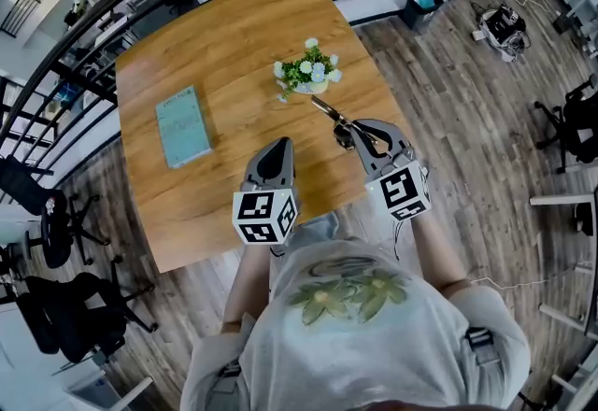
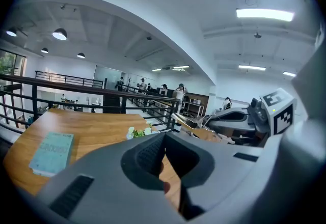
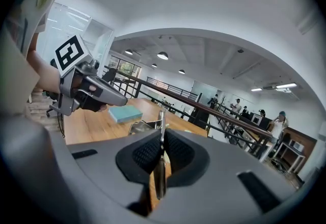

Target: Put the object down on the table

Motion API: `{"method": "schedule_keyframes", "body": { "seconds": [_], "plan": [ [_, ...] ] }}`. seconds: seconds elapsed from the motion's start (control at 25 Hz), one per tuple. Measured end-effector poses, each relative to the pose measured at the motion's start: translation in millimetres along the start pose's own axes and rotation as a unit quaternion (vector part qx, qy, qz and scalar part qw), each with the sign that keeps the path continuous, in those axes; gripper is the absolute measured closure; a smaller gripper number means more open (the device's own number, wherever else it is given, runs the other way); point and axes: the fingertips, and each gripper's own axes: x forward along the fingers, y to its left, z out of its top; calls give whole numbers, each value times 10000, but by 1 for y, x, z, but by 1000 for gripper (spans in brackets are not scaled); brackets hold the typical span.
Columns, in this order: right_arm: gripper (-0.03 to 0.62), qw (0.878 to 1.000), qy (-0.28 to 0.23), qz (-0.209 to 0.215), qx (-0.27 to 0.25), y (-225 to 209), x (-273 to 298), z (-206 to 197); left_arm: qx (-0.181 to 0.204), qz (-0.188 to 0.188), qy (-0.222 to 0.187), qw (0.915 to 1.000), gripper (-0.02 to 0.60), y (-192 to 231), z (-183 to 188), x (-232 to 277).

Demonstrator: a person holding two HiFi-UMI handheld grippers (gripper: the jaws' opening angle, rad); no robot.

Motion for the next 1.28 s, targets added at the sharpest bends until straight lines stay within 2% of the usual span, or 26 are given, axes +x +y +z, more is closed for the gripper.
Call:
{"method": "schedule_keyframes", "body": {
  "seconds": [0.52, 1.28],
  "plan": [
    [583, 9988, 434, 212, 35, 3, 36, -27, -24, 32, 242, 9997, 566, 19, -11, 17],
    [583, 9884, 1292, 792, 132, 31, 94, -100, -177, 173, 599, 9979, 566, 51, -34, 33]
  ]
}}
